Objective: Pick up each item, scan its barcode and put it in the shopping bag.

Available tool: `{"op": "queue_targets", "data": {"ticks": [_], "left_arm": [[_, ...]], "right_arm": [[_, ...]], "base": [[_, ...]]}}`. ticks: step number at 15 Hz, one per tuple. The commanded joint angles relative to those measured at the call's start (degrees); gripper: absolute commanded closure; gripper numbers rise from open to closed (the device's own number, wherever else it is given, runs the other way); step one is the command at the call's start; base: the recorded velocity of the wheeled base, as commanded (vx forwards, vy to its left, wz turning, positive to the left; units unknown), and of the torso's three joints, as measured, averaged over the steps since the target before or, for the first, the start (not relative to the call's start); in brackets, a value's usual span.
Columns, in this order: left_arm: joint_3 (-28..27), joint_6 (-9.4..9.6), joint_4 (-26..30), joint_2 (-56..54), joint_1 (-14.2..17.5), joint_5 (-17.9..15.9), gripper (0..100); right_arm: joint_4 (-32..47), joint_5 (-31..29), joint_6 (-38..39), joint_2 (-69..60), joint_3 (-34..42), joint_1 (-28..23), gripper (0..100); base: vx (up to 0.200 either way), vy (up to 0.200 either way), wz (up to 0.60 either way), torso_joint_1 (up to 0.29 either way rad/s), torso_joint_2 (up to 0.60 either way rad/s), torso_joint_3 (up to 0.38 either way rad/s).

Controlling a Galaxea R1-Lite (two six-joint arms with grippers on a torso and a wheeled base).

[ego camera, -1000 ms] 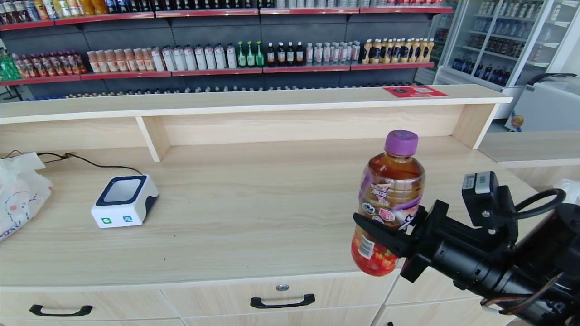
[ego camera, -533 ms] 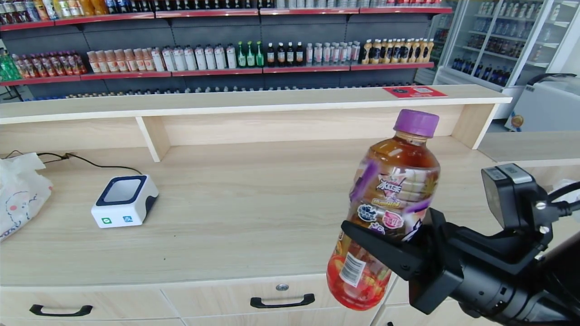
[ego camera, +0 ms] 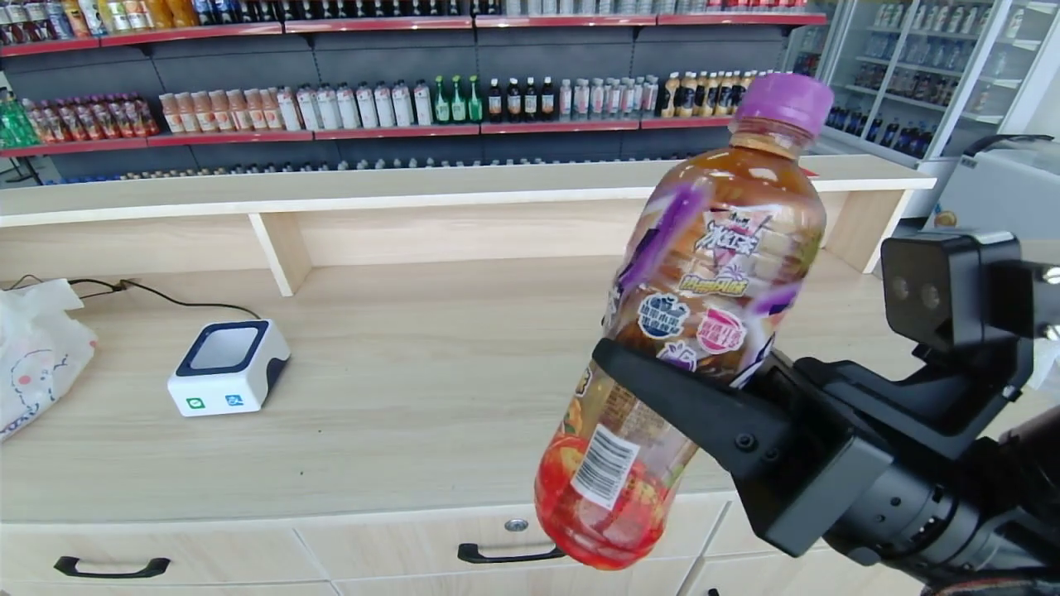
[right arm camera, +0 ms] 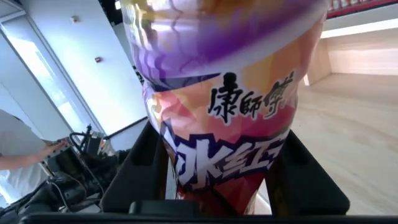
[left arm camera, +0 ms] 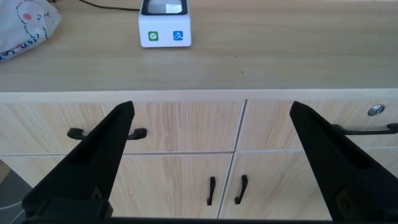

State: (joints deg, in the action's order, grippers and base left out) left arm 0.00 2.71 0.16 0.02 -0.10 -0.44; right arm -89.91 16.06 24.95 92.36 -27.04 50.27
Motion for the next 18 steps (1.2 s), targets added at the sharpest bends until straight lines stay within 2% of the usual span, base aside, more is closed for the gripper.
{"op": "queue_targets", "data": {"ticks": [1, 8, 14, 18], "left_arm": [[0.0, 0.02, 0.0, 0.0, 0.0, 0.0, 0], [0.0, 0.02, 0.0, 0.0, 0.0, 0.0, 0], [0.0, -0.07, 0.0, 0.0, 0.0, 0.0, 0], [0.0, -0.07, 0.0, 0.0, 0.0, 0.0, 0]], "right_arm": [[-0.1, 0.0, 2.3, 0.2, -4.0, 1.1, 100], [-0.1, 0.0, 8.5, -0.1, -8.4, 1.1, 100], [-0.1, 0.0, 8.4, -0.6, -7.5, 1.1, 100], [-0.1, 0.1, 5.7, -1.7, -0.7, 0.8, 100]], "base": [[0.0, 0.0, 0.0, 0.0, 0.0, 0.0], [0.0, 0.0, 0.0, 0.0, 0.0, 0.0], [0.0, 0.0, 0.0, 0.0, 0.0, 0.0], [0.0, 0.0, 0.0, 0.0, 0.0, 0.0]]}}
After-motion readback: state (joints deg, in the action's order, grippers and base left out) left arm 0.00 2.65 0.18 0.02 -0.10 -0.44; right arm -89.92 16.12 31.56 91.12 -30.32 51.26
